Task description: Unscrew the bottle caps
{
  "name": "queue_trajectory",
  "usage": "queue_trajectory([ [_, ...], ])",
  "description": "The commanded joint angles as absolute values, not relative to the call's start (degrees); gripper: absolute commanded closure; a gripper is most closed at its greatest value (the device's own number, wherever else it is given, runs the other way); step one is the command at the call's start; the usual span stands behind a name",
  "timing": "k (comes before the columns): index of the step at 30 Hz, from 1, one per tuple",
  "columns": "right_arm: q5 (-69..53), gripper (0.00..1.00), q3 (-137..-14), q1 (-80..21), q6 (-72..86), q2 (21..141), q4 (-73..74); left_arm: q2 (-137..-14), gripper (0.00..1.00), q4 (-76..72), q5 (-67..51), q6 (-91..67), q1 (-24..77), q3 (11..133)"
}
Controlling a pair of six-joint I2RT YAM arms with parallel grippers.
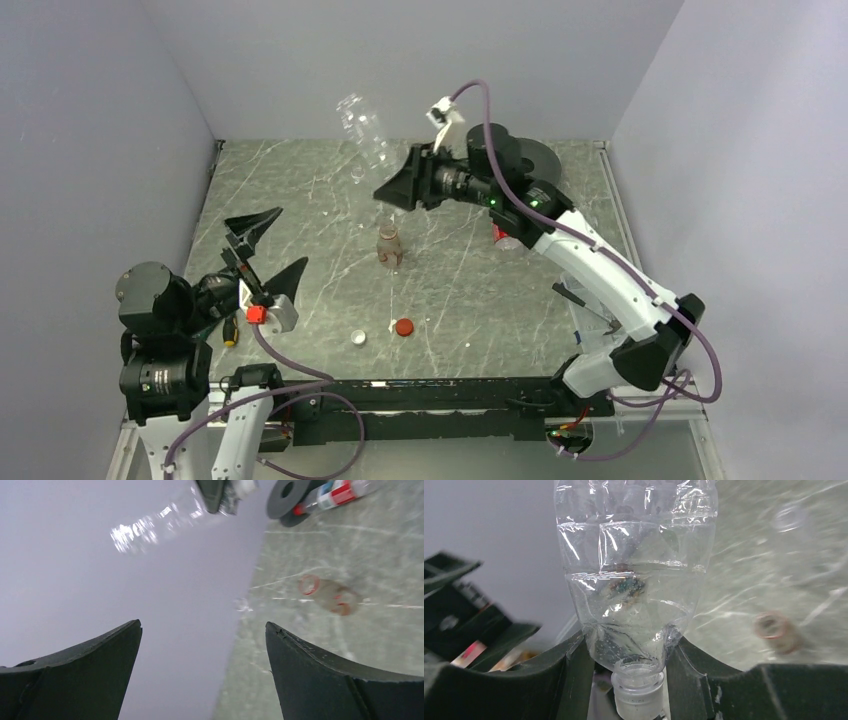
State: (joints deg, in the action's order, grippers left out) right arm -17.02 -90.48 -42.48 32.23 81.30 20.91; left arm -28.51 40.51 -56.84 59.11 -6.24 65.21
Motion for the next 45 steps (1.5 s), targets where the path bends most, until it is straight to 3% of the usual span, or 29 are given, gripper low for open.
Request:
queue_trajectory([
  [1,-32.7,0.72,-93.7,-46.3,40.1,84.4,17.4,-27.6,0.01,29.9,-57.4,75.3,-6.4,63.0],
  [8,-46.2,0.72,-89.2,-48.1,56.9,86.0,-0.9,-25.2,0.01,20.4,-59.8,91.1,-6.4,56.7],
  [16,-49.6,0.73,-89.0,-51.4,65.2,88.9,-8.3,-23.5,0.01,18.6,-61.5,105.0,-6.4,51.6],
  [25,-50.4,0.75,-88.1,-54.1,68.3,91.4,-11.9,-23.7,0.01,-2.9,-59.2,99.8,-6.4,45.2],
  [35,-51.2,0.77,-87.0,-55.5,71.8,93.8,-16.0,-22.8,0.0,-3.5,-59.7,98.8,-6.4,44.9],
  [45,-50.2,0.81,-88.8,-56.5,67.8,95.3,-8.9,-22.1,0.0,0.6,-60.2,100.6,-6.4,45.3],
])
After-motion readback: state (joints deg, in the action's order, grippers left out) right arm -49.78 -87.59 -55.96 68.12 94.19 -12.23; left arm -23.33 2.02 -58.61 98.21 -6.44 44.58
